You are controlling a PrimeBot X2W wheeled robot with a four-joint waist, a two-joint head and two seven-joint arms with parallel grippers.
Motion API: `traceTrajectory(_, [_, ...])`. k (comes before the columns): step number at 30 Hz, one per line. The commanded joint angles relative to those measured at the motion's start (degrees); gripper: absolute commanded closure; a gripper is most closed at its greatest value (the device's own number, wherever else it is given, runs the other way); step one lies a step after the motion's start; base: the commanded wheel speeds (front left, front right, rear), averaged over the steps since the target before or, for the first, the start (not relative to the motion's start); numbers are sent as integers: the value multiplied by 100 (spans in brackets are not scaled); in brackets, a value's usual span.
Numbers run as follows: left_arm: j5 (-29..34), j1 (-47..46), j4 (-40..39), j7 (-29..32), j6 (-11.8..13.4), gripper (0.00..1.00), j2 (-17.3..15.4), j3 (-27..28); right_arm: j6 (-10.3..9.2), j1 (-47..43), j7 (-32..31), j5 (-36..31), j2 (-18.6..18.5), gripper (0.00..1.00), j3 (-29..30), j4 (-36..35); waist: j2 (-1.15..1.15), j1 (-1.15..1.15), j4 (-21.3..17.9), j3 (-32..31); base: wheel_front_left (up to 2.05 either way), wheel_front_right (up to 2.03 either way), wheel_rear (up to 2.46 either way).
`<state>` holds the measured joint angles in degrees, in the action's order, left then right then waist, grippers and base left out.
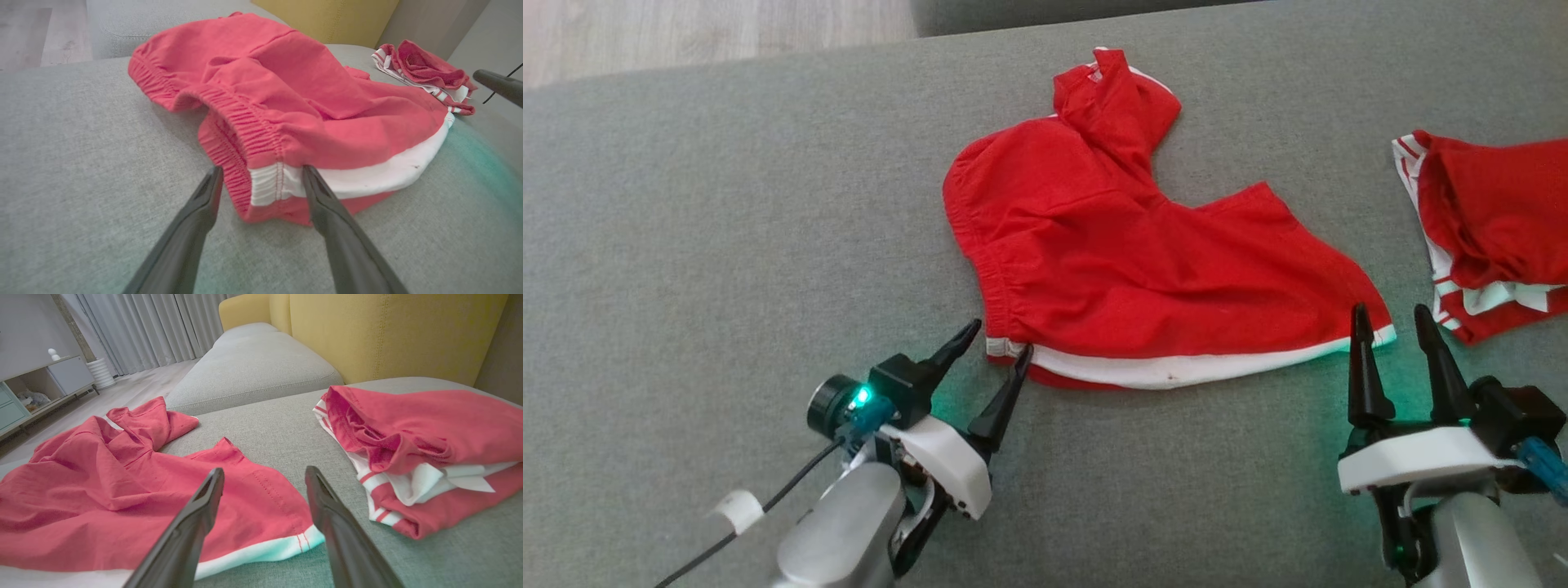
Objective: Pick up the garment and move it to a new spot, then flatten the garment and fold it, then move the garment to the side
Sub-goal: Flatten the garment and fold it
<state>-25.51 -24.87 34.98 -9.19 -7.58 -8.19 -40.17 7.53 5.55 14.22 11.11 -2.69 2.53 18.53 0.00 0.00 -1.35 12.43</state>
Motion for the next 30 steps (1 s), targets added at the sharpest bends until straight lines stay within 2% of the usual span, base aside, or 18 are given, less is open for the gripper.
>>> traceTrajectory(1, [-58, -265, -121, -92, 10, 0, -110, 106, -4, 208, 77, 56, -19, 0, -122, -134, 0, 0, -19, 7, 0, 0, 0])
traceTrajectory(2, [-87, -282, -110, -112, 10, 26, -120, 75, -4, 210, 77, 58, -19, 0, -124, -124, 0, 0, -29, 7, 0, 0, 0])
traceTrajectory(3, [-109, -300, -105, -135, 10, 68, -130, 40, -4, 210, 77, 59, -19, 0, -121, -108, 0, 0, -36, 7, 0, 0, 0])
traceTrajectory(4, [-125, -318, -107, -174, 10, 100, -142, 21, -4, 207, 77, 53, -19, 0, -113, -79, 0, 0, -40, 4, 0, 0, 0])
traceTrajectory(17, [-182, -227, -256, -397, 33, 100, -244, -23, -4, 294, 60, -192, -19, 0, -77, 951, 0, 0, 110, -174, 0, 0, 0])
traceTrajectory(30, [-194, -170, -473, -397, 108, 100, -281, -103, -4, 747, -221, -303, -19, 0, 249, 1832, 0, 0, 241, -177, 0, 0, 0])
